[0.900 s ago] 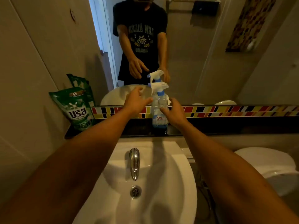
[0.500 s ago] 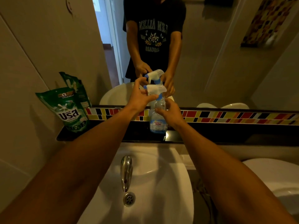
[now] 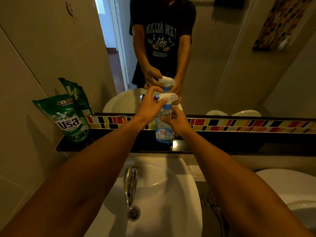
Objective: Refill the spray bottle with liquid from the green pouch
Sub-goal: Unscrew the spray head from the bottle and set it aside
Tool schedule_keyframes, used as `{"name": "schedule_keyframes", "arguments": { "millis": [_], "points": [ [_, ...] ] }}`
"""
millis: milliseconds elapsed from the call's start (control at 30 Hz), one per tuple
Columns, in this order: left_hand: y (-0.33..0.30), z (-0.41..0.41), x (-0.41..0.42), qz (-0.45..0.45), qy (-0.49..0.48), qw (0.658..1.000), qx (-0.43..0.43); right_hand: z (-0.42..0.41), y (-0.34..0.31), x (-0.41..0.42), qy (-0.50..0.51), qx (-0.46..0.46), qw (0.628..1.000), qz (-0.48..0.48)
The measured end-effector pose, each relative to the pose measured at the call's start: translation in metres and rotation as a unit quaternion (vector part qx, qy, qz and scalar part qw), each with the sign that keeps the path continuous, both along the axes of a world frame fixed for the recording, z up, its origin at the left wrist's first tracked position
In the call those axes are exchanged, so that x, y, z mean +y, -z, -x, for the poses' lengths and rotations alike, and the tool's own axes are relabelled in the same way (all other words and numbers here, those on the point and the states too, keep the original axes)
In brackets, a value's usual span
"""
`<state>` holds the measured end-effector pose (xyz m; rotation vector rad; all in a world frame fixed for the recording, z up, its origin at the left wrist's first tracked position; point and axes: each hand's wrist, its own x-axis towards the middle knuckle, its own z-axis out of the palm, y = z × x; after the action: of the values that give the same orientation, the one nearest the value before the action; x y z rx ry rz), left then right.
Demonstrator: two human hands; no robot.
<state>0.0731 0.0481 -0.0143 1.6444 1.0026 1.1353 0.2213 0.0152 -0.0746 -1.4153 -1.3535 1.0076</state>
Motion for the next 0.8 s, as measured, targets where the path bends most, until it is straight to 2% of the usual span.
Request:
{"name": "schedule_keyframes", "arguments": {
  "millis": [333, 800],
  "points": [
    [-0.036, -0.004, 0.0, -0.048, -0.053, 0.997, 0.009, -0.007, -0.022, -0.009, 0.001, -0.012, 1.0, -0.006],
    [-0.116, 0.044, 0.011, -0.072, -0.075, 0.993, -0.052, -0.024, -0.039, -0.034, 0.028, -0.067, 0.997, -0.005]
  ]
}}
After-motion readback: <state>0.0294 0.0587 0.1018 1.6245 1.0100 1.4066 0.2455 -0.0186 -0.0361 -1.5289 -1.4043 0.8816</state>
